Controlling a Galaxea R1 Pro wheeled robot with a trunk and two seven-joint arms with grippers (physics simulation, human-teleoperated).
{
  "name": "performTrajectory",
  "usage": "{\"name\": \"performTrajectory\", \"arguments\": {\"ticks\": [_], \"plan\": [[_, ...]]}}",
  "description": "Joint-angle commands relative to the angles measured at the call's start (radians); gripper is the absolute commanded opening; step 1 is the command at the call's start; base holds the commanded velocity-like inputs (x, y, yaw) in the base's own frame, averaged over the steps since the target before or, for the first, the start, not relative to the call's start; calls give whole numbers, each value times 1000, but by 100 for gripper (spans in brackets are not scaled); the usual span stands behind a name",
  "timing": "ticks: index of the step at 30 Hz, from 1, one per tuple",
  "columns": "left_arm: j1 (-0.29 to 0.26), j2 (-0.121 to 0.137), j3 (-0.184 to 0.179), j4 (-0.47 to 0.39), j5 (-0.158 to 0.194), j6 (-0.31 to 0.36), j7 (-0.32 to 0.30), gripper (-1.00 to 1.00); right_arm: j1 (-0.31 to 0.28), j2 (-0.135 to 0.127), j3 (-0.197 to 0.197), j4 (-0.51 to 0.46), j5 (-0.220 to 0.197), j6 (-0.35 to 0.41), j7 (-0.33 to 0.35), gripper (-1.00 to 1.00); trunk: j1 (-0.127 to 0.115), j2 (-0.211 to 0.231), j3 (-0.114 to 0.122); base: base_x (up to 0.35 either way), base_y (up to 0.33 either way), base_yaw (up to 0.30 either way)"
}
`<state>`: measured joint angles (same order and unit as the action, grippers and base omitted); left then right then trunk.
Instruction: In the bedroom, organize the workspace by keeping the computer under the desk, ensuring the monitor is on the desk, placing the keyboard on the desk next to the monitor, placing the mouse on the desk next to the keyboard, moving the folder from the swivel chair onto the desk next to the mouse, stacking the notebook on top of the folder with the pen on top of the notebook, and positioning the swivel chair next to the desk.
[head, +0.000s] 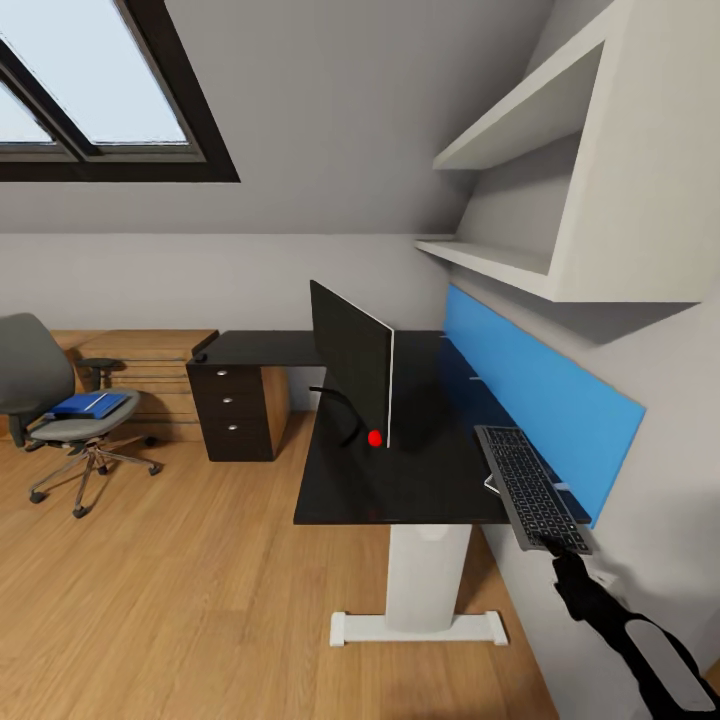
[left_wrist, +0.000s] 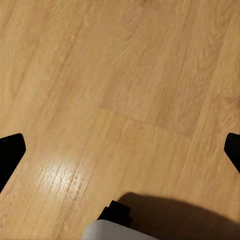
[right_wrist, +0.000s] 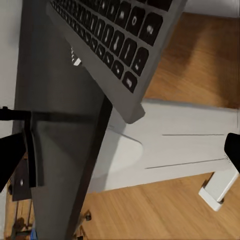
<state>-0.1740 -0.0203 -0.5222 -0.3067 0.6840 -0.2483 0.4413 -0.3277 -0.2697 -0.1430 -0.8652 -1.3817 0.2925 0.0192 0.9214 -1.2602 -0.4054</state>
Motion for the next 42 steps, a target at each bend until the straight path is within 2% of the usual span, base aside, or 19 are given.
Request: {"name": "performTrajectory", "arguments": {"ticks": [1,6,10,11,12,18,21,25,32,42], "plan": [[-1,0,-9,0,9,-5,5,100,-1,-1,-13,3,-4,6,2,100,0,-1,-1,0,0,0],[-1,0,-10,0,9,-5,5,100,0,-4,-43,13,-4,9,11,100,0,-1,-1,0,0,0],[-1,0,-10,0,9,-5,6,100,1,-8,-56,16,-5,9,15,100,15,-29,-14,0,0,0],[-1,0,-10,0,9,-7,6,100,0,-12,-67,17,-5,10,16,100,19,-36,-17,0,0,0],[-1,0,-10,0,9,-9,6,100,0,-20,-93,18,-5,10,17,100,23,-43,-20,0,0,0],[-1,0,-10,0,9,-11,7,100,0,-33,-147,18,-5,14,16,100,46,-85,-39,0,0,0],[-1,-2,-10,0,9,-11,7,100,0,-43,-180,17,-6,44,17,100,57,-106,-48,0,0,0],[-1,-7,-9,1,10,-11,7,100,0,-44,-194,14,-8,77,23,100,73,-134,-61,0,0,0],[-1,-15,-9,3,9,-12,8,100,-1,-46,-208,11,-10,106,107,100,100,-183,-83,0,0,0],[-1,-16,-9,3,10,-12,8,100,-1,-48,-220,9,-10,113,138,100,138,-253,-114,0,0,0]]}}
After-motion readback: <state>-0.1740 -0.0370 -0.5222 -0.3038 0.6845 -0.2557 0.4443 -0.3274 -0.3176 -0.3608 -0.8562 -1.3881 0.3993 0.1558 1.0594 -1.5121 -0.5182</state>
